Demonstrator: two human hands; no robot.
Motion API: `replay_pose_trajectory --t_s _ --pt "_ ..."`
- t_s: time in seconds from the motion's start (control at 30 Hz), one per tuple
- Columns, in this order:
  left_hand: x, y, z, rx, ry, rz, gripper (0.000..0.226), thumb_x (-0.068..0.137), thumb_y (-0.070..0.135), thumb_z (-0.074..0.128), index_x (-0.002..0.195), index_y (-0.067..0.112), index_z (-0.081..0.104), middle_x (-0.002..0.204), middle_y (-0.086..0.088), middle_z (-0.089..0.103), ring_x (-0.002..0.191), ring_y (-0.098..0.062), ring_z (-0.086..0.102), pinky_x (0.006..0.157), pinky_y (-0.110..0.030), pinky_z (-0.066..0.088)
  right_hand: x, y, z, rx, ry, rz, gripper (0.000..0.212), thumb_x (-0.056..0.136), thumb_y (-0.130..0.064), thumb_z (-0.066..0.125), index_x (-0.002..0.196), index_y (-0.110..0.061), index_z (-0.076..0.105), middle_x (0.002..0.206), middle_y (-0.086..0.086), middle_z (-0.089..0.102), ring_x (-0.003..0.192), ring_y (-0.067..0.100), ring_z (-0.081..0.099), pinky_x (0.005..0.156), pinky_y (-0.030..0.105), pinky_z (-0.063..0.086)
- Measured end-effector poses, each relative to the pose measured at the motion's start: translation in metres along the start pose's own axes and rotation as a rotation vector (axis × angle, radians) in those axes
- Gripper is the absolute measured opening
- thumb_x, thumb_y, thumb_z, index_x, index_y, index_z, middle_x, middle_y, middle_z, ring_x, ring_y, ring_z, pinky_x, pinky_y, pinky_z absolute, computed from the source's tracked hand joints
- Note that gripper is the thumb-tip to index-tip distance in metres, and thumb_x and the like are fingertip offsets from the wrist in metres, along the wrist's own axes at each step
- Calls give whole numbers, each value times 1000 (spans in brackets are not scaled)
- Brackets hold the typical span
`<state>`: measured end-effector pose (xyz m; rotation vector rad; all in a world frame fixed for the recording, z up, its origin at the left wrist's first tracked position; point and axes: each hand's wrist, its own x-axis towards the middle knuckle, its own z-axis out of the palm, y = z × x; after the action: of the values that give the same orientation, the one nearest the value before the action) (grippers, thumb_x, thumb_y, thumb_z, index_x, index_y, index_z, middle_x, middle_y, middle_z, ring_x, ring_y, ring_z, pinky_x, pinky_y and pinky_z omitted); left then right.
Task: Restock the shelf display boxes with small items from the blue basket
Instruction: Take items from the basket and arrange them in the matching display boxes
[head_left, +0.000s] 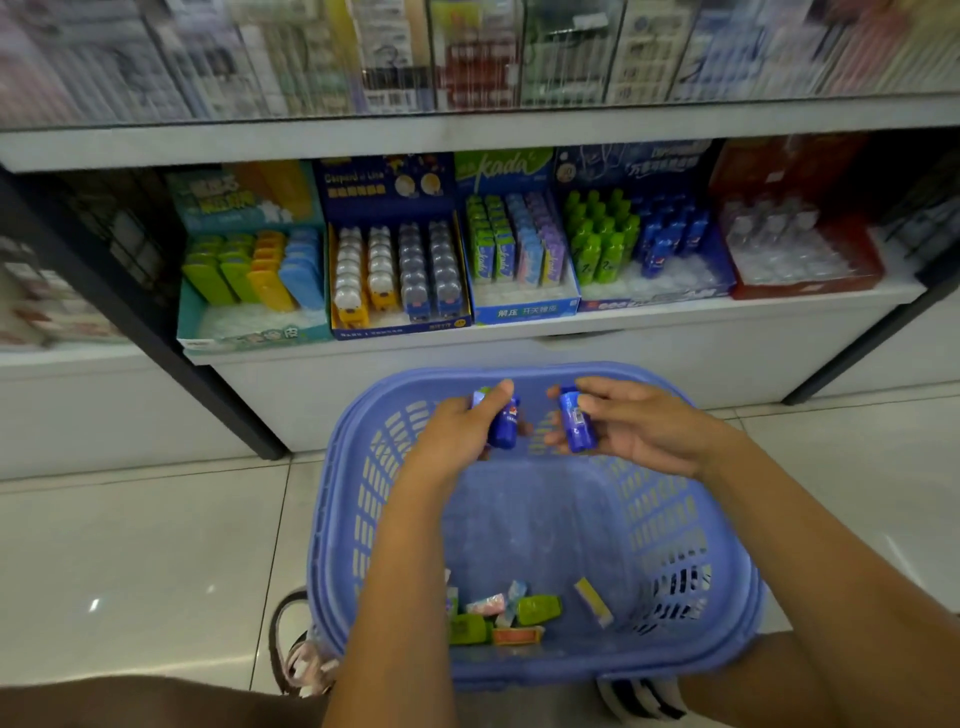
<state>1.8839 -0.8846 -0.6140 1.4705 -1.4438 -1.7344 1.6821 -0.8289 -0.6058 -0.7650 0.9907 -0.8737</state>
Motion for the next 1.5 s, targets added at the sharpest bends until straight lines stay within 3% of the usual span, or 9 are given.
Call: replay_pose_trajectory --t_s 0.17,0.3,0.47,0.6,0.73,0.9,1.13,1.33,1.5 --pt "-7 -5 21 -559 -252 -258 29 85 44 60 89 15 61 60 -3 61 49 -9 44 34 -15 32 4 -7 11 75 -7 -289 29 89 -7 51 118 -8 54 112 16 66 107 26 63 87 30 52" --pt "-9 1 37 -853 -457 -213 51 76 42 60 122 20 58 82 -9 72 48 -3 48 36 -10 34 1 -19 13 58 -34 -336 30 90 -9 46 118 -12 54 114 12 65 105 24 62 86 31 52" --pt "-11 7 41 -1051 -519 -230 36 76 30 62 104 8 66 80 -11 71 47 -6 51 36 -13 38 -1 -35 9 55 -92 -320 31 92 -7 42 122 -9 52 117 17 62 109 24 60 92 30 50" --pt "-8 18 49 -730 -151 35 19 76 23 69 92 12 69 77 -10 69 50 -6 50 46 -17 39 0 -53 5 -118 43 -297 37 89 -12 50 124 -5 53 124 17 61 109 26 61 91 31 51" --pt "-3 26 55 -313 205 371 9 78 15 76 83 19 70 56 12 58 50 -1 48 52 -12 40 -6 -70 -1 -304 338 -335 32 73 -26 69 103 -14 69 98 10 73 86 23 70 78 27 57" --pt "-2 34 71 -228 307 516 26 76 20 78 88 40 67 78 13 70 65 2 61 59 -11 47 -12 -79 -5 -300 435 -361 22 71 -24 75 91 -15 73 89 8 75 82 20 73 67 18 55" --pt "10 37 97 36 485 647 41 74 26 79 90 56 57 84 11 59 76 3 59 64 -7 44 -21 -89 -20 -228 578 -275 18 73 -15 76 88 -8 71 79 7 75 72 18 73 60 18 56" --pt "23 42 111 -129 417 562 27 75 22 79 96 35 69 87 4 68 70 3 60 61 -10 46 -21 -96 -39 -269 614 -287 16 71 -10 78 86 -10 73 78 8 74 71 15 72 63 18 56" --pt "31 46 105 -339 314 388 9 82 26 70 79 17 69 72 4 72 63 -2 61 56 -11 46 -25 -125 -86 -618 816 -412 23 69 -15 81 87 -26 74 73 -10 72 62 1 63 62 9 50"
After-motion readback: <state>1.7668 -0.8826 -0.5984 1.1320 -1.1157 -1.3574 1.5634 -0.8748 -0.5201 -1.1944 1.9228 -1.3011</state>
